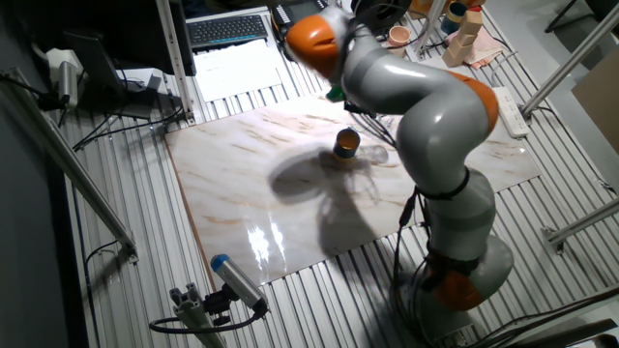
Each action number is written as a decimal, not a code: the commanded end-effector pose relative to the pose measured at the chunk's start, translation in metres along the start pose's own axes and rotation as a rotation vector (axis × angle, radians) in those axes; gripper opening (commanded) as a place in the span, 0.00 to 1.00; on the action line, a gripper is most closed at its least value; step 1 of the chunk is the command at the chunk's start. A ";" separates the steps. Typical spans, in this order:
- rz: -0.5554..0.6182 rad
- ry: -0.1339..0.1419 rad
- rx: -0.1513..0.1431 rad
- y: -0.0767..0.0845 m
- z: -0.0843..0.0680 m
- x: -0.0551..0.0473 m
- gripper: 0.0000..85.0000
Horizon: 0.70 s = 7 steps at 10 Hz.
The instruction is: Pour the water from one cup into another empty cup
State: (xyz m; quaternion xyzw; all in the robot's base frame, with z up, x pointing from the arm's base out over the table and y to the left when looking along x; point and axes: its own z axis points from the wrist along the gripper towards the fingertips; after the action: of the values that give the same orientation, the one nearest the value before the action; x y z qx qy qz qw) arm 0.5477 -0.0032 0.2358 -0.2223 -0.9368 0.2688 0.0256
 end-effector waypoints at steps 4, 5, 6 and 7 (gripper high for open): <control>-0.081 0.017 -0.787 -0.011 -0.001 -0.009 0.00; -0.105 -0.001 -0.764 -0.014 0.000 -0.011 0.00; -0.131 -0.009 -0.759 -0.018 0.003 -0.013 0.00; -0.150 -0.023 -0.747 -0.021 0.007 -0.015 0.00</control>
State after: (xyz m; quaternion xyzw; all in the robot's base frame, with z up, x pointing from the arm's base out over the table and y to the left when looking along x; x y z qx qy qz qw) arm 0.5514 -0.0292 0.2414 -0.1518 -0.9760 0.1560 -0.0105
